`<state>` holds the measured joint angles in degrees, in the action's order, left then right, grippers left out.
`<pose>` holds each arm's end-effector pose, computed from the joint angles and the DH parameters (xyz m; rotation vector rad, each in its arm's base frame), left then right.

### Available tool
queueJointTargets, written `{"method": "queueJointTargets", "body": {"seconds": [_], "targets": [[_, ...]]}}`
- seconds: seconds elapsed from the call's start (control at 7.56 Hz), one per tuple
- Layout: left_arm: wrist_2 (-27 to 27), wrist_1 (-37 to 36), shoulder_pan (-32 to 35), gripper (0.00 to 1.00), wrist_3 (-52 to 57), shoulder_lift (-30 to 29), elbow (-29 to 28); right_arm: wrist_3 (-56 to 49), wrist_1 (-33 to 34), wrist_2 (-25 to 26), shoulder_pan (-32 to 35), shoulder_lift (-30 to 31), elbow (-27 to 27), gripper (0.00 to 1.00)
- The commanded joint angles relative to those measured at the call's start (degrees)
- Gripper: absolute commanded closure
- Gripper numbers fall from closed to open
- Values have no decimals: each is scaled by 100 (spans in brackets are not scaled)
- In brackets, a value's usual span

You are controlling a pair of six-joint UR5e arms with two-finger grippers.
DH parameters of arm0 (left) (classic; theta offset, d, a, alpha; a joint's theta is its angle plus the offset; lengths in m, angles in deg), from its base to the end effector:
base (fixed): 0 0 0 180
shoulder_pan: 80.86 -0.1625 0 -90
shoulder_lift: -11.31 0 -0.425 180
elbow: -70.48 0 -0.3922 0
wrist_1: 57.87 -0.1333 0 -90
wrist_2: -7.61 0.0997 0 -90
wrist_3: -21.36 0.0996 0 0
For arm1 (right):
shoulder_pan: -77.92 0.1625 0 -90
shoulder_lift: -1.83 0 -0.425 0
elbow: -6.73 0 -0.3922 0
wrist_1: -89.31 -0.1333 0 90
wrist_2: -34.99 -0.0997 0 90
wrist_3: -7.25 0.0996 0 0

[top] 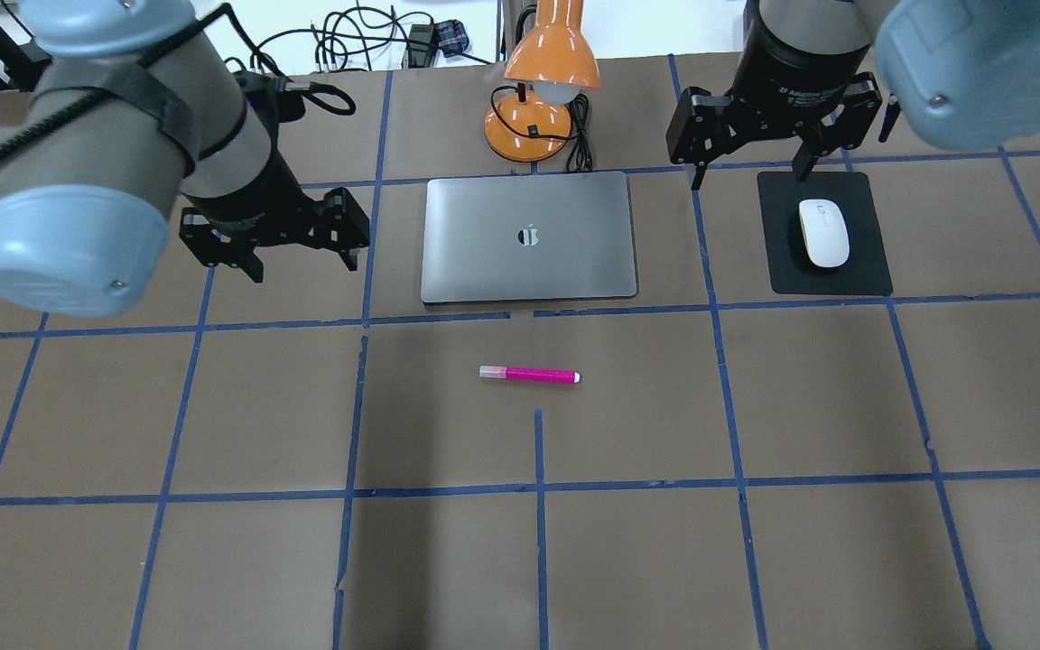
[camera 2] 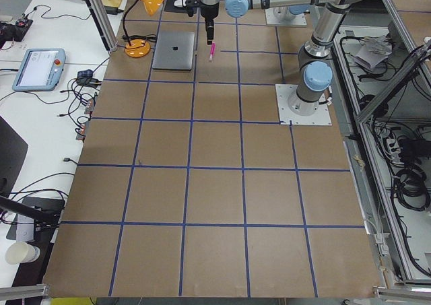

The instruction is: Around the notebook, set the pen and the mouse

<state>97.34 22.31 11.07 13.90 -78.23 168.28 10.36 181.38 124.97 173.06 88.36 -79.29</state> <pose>-0.1502 -0.4847 0.4422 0.1510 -3.1290 0.0670 0.1796 -0.5079 0.4952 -0.0556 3.1367 -0.0704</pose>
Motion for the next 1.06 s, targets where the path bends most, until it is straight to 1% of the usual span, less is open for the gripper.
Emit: {"method": "queueJointTargets", "body": {"seconds": [0.0,0.13,0.26,0.66,0.79,0.93], "targets": [[-26,1089,-228,0,140,-282,-1056,-204,-31,-51,-48,-83,-38,0],[-34,1192,-202,0,105,-336,-1070,-267,-31,10,-92,-49,-29,0],[-35,1097,-202,0,148,-345,-1018,-372,-101,115,-118,-22,-38,0],[-35,1052,-193,0,149,-310,-1009,-408,-119,142,-110,-39,-12,0],[-35,1043,-193,0,149,-301,-1017,-408,-293,186,-110,-57,49,0],[-35,1043,-193,0,149,-301,-1026,-408,-295,169,-110,-75,76,0]]}}
